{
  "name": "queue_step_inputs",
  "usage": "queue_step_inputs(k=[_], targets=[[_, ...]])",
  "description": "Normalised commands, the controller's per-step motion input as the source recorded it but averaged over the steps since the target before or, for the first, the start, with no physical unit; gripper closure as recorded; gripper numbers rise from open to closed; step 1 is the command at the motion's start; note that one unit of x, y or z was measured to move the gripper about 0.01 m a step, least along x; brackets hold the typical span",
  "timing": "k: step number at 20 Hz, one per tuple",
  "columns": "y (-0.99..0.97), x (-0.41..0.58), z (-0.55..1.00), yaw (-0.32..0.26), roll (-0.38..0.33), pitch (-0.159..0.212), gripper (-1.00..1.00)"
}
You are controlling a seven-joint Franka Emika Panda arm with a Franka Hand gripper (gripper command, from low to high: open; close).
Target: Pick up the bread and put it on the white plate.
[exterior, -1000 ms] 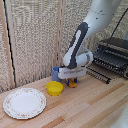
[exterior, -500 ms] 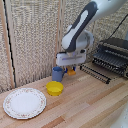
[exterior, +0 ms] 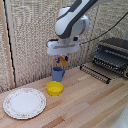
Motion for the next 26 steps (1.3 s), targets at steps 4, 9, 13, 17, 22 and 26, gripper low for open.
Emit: queue_step_inputs(k=[4, 9, 13, 17, 22, 26], targets=[[0.91, 0.317, 0.22, 0.000, -0.026, 0.000, 1.00], [0.95, 0.233, 0.11, 0.000, -0.017, 0.000, 1.00], [0.99, 0.086, 0.00, 0.000, -0.016, 0.000, 1.00], [1.00, 0.011, 0.00, 0.000, -0.021, 0.000, 1.00], [0.90, -0.108, -0.29, 0.000, -0.069, -0.001, 1.00], [0.56, -0.307, -0.57, 0.028, -0.130, -0.060, 1.00]])
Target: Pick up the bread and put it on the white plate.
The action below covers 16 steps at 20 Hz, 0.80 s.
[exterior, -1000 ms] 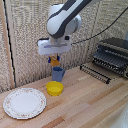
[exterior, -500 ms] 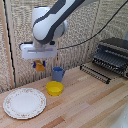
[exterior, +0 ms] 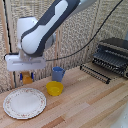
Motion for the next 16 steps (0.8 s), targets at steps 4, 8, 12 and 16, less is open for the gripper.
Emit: queue_step_inputs(k=[4, 8, 12, 16], targets=[[0.26, -0.139, -0.48, 0.061, -0.129, -0.063, 1.00], [0.05, 0.121, -0.31, 0.061, -0.081, -0.061, 1.00], [0.00, 0.234, -0.25, 0.085, -0.072, -0.025, 1.00], [-0.09, 0.216, -0.12, 0.078, -0.019, 0.000, 1.00]])
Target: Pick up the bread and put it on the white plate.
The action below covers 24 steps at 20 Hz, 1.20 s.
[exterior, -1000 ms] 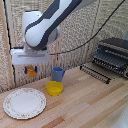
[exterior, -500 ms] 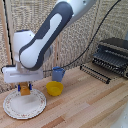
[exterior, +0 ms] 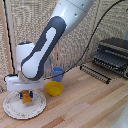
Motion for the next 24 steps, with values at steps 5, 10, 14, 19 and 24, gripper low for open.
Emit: queue_step_inputs(k=[5, 10, 14, 19, 24], targets=[[-0.15, 0.296, -0.05, 0.072, 0.001, -0.005, 1.00], [-0.06, 0.306, -0.01, 0.036, 0.005, -0.003, 1.00], [0.15, 0.106, -0.10, -0.002, 0.008, 0.045, 1.00], [0.22, 0.000, -0.15, 0.000, 0.012, 0.053, 1.00], [0.10, 0.010, 0.01, -0.007, 0.005, 0.004, 1.00]])
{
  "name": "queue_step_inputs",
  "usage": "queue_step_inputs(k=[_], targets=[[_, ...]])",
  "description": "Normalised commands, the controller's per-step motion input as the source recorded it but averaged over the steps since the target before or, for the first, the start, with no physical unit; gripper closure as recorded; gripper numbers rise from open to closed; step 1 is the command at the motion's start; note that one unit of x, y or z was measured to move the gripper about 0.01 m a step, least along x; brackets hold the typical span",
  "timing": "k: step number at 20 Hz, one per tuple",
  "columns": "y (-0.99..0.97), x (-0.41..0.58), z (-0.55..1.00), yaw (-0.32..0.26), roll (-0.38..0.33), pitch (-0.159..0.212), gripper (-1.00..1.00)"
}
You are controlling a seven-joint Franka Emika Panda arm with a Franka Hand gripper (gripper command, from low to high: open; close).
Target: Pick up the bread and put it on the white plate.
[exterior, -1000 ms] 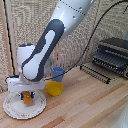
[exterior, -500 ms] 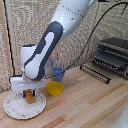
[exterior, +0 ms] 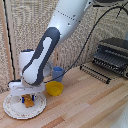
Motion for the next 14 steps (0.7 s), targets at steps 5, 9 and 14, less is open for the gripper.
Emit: queue_step_inputs(k=[5, 9, 14], targets=[[-0.01, 0.081, 0.40, 0.003, 0.000, 0.044, -1.00], [-0.18, 0.002, 0.78, 0.012, 0.004, 0.094, -1.00], [-0.10, -0.020, 0.93, 0.039, 0.007, 0.113, -1.00]])
